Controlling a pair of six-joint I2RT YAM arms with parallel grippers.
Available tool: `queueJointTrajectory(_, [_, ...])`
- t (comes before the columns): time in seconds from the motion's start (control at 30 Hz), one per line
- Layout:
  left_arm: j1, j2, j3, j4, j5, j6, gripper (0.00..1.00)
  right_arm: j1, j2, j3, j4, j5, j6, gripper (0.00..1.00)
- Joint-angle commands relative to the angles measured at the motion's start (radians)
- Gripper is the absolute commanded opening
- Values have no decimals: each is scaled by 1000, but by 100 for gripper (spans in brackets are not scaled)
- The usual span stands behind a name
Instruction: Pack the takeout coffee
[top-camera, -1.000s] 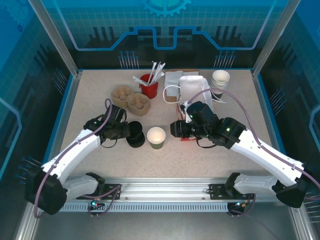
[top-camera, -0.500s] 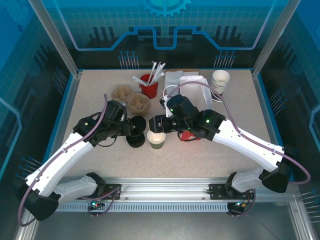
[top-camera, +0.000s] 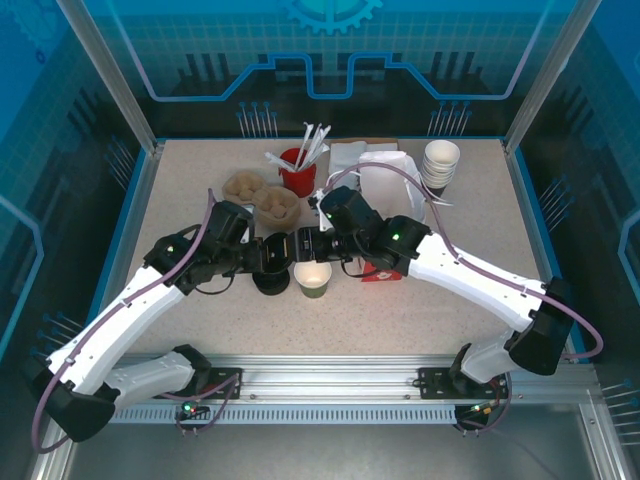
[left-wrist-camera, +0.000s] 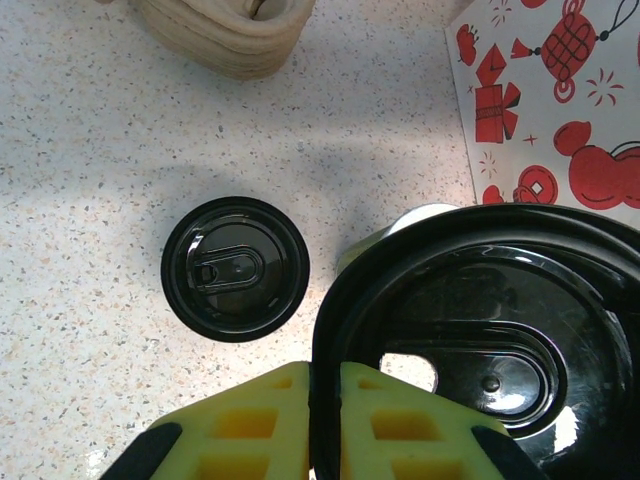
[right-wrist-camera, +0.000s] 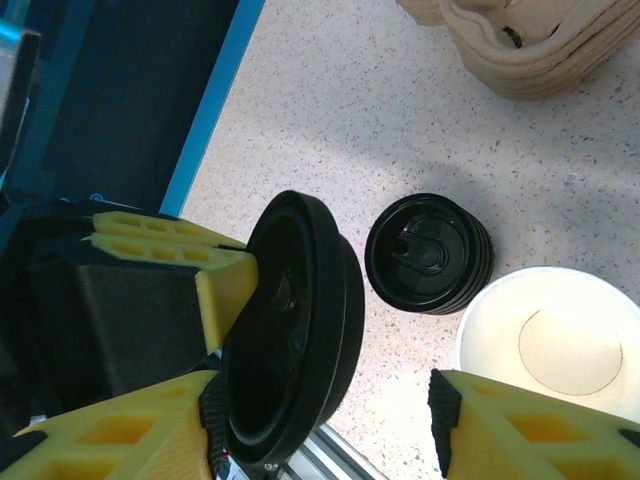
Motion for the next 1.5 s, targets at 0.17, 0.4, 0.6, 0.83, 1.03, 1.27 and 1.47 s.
queueJointTrajectory(0.17, [-10,-10,21,9,42,-7,14,-19,36,9,38,-33,16,56])
queueJointTrajectory(0.4, [-10,-11,15,31,56,-3,13,-29,49,-2,50,-41,19,51])
queueJointTrajectory(0.6, [-9,0,31,28,58,9,13,-32,63,-3,69,-61,21,39])
queueJointTrajectory(0.83, [-9,-14,41,51,85,42,19,-48,57,-5,59,-72,16,19])
queueJointTrajectory(1.03, [-17,-106,47,94,161,134,39,-73,1,-16,9,-76,7,5])
queueJointTrajectory(1.27, [-138,-213,91,147,170,435,50,-130,-90,-6,-151,-117,-9,3])
queueJointTrajectory(1.47, [-263,-216,111,200,165,726,49,-163,-127,70,-382,-227,-78,5])
